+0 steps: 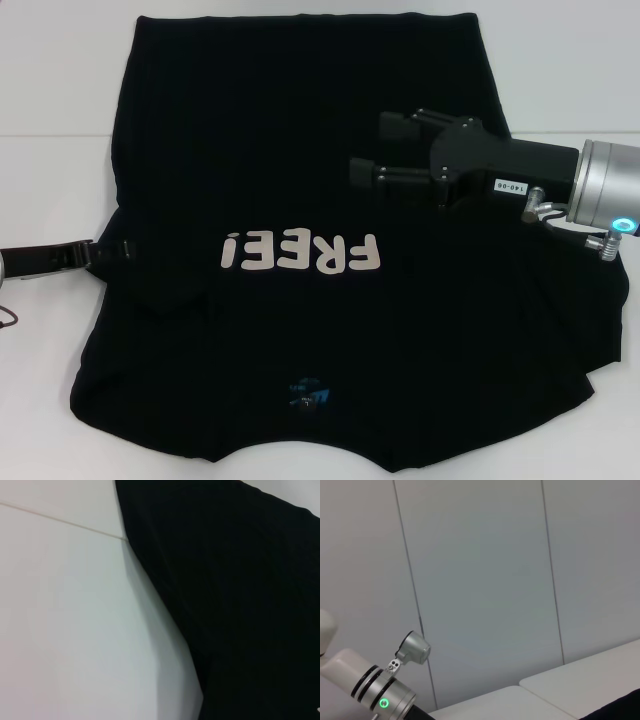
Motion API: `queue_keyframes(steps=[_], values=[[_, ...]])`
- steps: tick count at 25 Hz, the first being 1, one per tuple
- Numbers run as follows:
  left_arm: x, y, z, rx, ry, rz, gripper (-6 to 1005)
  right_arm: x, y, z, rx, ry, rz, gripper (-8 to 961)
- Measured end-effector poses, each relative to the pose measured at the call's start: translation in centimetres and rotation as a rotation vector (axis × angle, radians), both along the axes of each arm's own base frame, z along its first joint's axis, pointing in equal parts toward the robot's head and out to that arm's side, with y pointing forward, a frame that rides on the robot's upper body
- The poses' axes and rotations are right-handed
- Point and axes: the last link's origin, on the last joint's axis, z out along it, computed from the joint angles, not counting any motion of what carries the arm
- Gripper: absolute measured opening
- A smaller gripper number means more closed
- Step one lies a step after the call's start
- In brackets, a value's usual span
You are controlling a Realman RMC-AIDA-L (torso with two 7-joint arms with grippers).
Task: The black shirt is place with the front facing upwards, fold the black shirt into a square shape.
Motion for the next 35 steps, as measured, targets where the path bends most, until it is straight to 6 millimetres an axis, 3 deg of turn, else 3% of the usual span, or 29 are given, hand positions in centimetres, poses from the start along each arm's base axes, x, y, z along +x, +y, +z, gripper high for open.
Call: queue_keyframes(steps=[11, 19, 30, 35], values=[[0.3, 0.1, 0.1, -0.011, 0.003, -0.008, 909, 0.0, 0.0, 0.0, 0.000, 0.000, 0.000, 916], [0.4, 0.3, 0.3, -0.010, 0.007, -0.014, 488, 0.0, 0.0, 0.1, 0.004, 0.004, -0.003, 915], [0.7, 0.7, 0.5, -0.011, 0.013, -0.022, 215, 0.0, 0.1, 0.1, 0.007, 0.006, -0.004, 916], [2.3, 1.0, 0.6, -0.043, -0.049, -0.058, 62, 0.0, 0.1, 0.2, 0.010, 0.008, -0.005, 916]])
